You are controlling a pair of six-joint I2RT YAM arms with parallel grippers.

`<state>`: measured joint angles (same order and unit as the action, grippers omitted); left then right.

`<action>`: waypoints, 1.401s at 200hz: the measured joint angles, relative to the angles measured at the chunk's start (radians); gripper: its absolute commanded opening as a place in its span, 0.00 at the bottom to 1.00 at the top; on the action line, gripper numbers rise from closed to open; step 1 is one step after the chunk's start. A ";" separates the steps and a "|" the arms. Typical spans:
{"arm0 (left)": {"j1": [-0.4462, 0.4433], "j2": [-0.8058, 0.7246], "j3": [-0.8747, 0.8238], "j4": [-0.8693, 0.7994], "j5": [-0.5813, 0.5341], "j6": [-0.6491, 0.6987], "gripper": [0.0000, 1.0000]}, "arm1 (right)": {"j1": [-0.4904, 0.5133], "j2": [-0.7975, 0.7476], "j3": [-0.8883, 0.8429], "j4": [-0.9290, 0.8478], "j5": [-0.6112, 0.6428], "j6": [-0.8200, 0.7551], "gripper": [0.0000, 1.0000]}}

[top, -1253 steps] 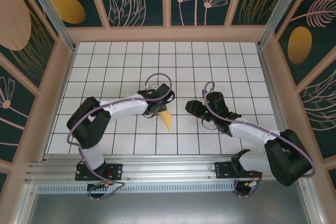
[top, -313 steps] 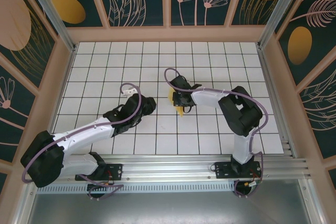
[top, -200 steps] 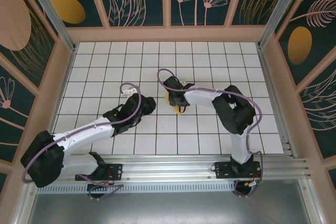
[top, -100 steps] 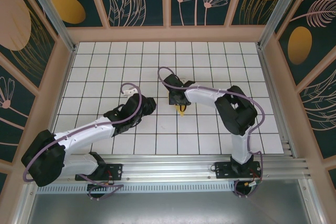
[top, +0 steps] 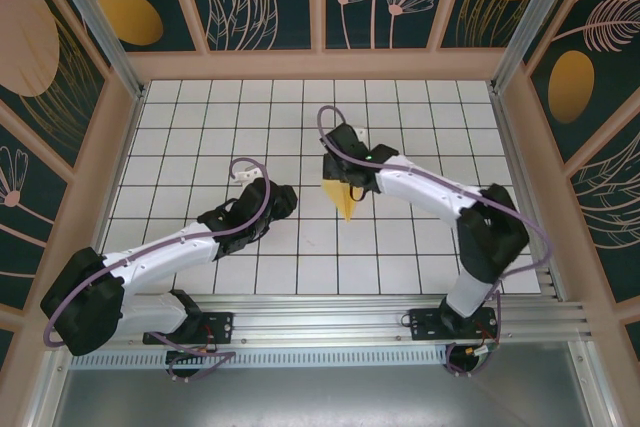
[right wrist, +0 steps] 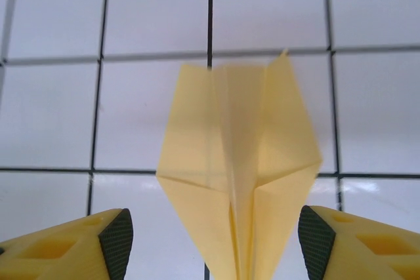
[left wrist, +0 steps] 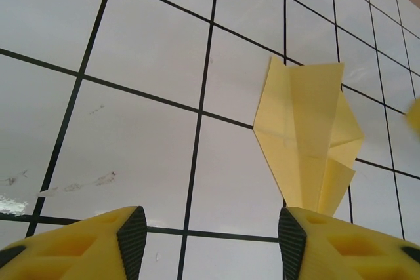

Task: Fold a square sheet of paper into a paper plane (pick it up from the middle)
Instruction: Move the paper plane to the center of the table, then reset both arms

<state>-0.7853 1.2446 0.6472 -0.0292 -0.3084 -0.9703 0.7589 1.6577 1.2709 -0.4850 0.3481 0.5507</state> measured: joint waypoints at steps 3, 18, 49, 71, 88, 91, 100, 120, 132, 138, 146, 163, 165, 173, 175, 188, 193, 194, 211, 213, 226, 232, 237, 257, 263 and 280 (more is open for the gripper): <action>0.000 0.000 0.000 -0.001 -0.004 0.000 0.60 | 0.000 -0.021 -0.008 0.004 0.011 -0.003 0.72; 0.000 0.000 0.000 -0.006 -0.022 0.005 0.64 | -0.007 -0.121 -0.050 0.026 0.083 -0.016 0.73; 0.006 -0.020 0.000 -0.035 -0.082 0.035 0.70 | -0.084 -0.311 -0.169 0.091 0.233 -0.053 0.74; 0.034 -0.056 0.000 -0.048 -0.133 0.072 0.80 | -0.222 -0.433 -0.301 0.179 0.311 -0.111 0.75; 0.076 -0.093 -0.002 -0.053 -0.177 0.109 0.91 | -0.349 -0.515 -0.451 0.309 0.336 -0.194 0.78; 0.085 -0.101 -0.002 -0.053 -0.184 0.115 0.94 | -0.367 -0.526 -0.479 0.333 0.333 -0.208 0.77; 0.116 -0.125 -0.008 -0.050 -0.215 0.145 0.98 | -0.436 -0.551 -0.567 0.408 0.320 -0.251 0.77; 0.182 -0.169 -0.026 -0.050 -0.285 0.189 0.98 | -0.570 -0.549 -0.695 0.497 0.253 -0.317 0.77; 0.211 -0.188 -0.034 -0.048 -0.333 0.218 0.99 | -0.633 -0.544 -0.750 0.565 0.190 -0.351 0.77; 0.222 -0.197 -0.039 -0.045 -0.354 0.230 0.99 | -0.661 -0.542 -0.774 0.606 0.152 -0.364 0.77; 0.242 -0.211 -0.052 -0.032 -0.383 0.249 0.99 | -0.695 -0.531 -0.803 0.660 0.101 -0.379 0.77; 0.304 -0.232 -0.083 -0.001 -0.412 0.284 0.98 | -0.740 -0.478 -0.849 0.785 0.021 -0.396 0.77; 0.314 -0.233 -0.087 0.004 -0.416 0.290 0.98 | -0.742 -0.470 -0.853 0.799 0.012 -0.397 0.77; 0.348 -0.235 -0.102 0.024 -0.428 0.308 0.99 | -0.745 -0.438 -0.869 0.860 -0.022 -0.407 0.77; 0.357 -0.235 -0.106 0.029 -0.431 0.313 0.99 | -0.745 -0.429 -0.875 0.879 -0.031 -0.410 0.77; 0.397 -0.234 -0.132 0.064 -0.445 0.350 0.98 | -0.745 -0.367 -0.905 1.007 -0.081 -0.431 0.77; 0.407 -0.233 -0.143 0.083 -0.453 0.366 0.99 | -0.745 -0.343 -0.914 1.050 -0.092 -0.439 0.76; 0.409 -0.232 -0.145 0.086 -0.454 0.369 0.98 | -0.745 -0.335 -0.916 1.063 -0.095 -0.441 0.77; 0.443 -0.216 -0.181 0.158 -0.460 0.422 0.98 | -0.746 -0.251 -0.924 1.169 -0.135 -0.468 0.76; 0.447 -0.212 -0.185 0.165 -0.460 0.428 0.99 | -0.747 -0.244 -0.924 1.183 -0.142 -0.472 0.76; 0.469 -0.189 -0.198 0.205 -0.460 0.463 0.98 | -0.747 -0.211 -0.936 1.281 -0.173 -0.492 0.76; 0.476 -0.179 -0.201 0.223 -0.460 0.480 0.99 | -0.747 -0.197 -0.944 1.332 -0.188 -0.499 0.76; 0.481 -0.169 -0.205 0.244 -0.460 0.494 0.98 | -0.750 -0.184 -0.951 1.376 -0.201 -0.502 0.75; 0.494 -0.132 -0.225 0.343 -0.452 0.560 0.99 | -0.771 -0.145 -1.006 1.536 -0.258 -0.518 0.77; 0.498 -0.121 -0.230 0.371 -0.449 0.581 0.99 | -0.772 -0.135 -1.029 1.579 -0.264 -0.521 0.76; 0.505 -0.098 -0.243 0.454 -0.438 0.638 0.99 | -0.777 -0.120 -1.046 1.604 -0.298 -0.525 0.78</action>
<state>-0.2798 1.1461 0.4046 0.4248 -0.7467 -0.3321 -0.0181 1.5375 0.2253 1.1191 0.0505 0.0261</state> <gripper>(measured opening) 0.985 0.770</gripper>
